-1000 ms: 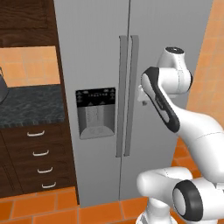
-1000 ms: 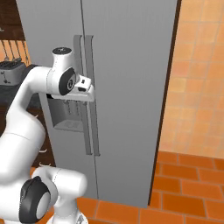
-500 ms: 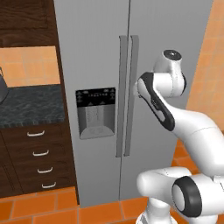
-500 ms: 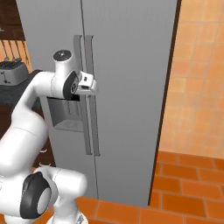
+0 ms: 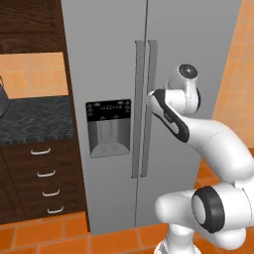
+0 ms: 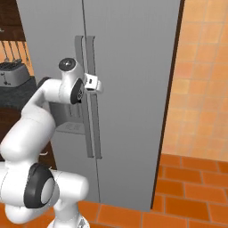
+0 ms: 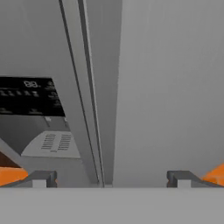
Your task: Take the strawberry from the fridge and place it on top of the pancake, located on the dining counter.
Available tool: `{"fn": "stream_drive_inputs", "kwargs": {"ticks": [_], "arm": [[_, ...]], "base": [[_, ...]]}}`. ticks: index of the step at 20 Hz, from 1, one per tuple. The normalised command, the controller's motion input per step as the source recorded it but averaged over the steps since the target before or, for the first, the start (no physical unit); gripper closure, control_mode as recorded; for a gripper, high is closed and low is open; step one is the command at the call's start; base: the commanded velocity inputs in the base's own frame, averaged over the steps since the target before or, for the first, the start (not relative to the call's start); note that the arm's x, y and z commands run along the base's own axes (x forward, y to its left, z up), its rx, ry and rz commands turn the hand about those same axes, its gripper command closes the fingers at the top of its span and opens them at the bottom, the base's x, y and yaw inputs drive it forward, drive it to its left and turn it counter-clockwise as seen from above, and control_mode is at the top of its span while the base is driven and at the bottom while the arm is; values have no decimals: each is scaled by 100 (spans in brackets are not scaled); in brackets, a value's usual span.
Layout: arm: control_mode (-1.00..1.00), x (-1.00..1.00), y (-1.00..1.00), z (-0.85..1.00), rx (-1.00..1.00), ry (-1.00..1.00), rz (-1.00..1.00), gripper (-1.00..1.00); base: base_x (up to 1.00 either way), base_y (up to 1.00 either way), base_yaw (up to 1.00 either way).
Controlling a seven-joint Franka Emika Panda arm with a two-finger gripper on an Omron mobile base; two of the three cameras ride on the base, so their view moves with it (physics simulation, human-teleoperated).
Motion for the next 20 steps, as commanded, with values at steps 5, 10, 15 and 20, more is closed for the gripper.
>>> {"fn": "stream_drive_inputs", "kwargs": {"ticks": [5, 10, 15, 20], "arm": [[-100, 36, 22, -21, 0, -15, -5, -100], [-100, 12, 14, -15, 0, -14, -2, -100], [-100, 1, 1, 0, 0, -10, -1, -100], [-100, 0, 0, 0, 0, -5, 0, -100]], "base": [[0, 0, 0], [0, 0, 0], [0, 0, 0], [0, 0, 0]]}}
